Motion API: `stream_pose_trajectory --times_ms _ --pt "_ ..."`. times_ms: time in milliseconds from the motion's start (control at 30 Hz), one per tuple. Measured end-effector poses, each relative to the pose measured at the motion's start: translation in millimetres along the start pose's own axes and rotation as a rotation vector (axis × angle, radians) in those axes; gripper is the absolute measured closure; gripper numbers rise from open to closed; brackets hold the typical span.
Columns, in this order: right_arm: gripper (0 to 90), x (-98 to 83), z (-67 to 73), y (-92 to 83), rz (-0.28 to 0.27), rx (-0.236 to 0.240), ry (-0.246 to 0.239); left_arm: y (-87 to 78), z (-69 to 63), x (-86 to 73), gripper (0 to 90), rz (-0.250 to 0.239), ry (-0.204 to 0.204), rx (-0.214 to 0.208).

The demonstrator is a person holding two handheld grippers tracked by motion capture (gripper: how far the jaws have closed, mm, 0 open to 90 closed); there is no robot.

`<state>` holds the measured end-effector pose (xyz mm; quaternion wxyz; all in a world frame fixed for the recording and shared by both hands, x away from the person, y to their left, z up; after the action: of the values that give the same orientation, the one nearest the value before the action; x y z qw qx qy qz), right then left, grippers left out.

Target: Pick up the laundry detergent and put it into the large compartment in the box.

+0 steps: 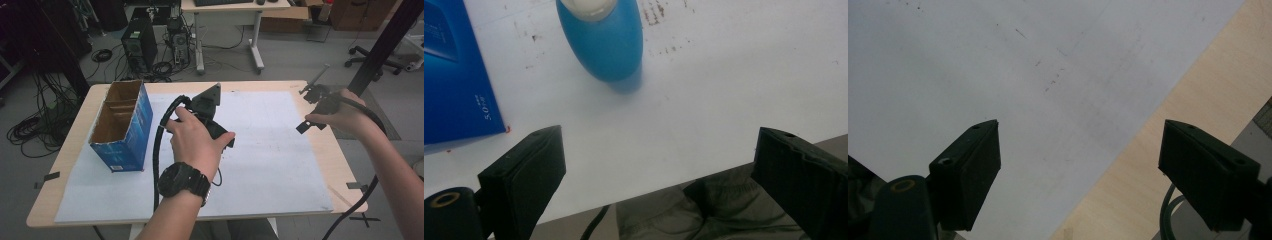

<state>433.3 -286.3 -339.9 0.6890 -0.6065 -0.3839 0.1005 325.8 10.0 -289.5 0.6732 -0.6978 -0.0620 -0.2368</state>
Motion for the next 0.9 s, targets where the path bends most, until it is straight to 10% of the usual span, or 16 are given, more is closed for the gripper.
stream_pose_trajectory --times_ms 900 --pt "17.3 6.3 1.2 -0.2 0.012 -0.009 -0.007 13.6 7.8 23.5 6.5 0.002 -0.071 0.014"
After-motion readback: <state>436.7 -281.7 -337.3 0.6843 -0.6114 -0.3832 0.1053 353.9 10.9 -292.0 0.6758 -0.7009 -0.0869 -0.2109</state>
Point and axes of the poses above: each handheld gripper's, and its own axes: y roughly forward along the jaws, x roughly out of its top, z roughly to its left, the point moved 8 cm from there along y, roughly forward along the jaws, and after that the axes turned 10 degrees about -z, right-handed, at the moved point
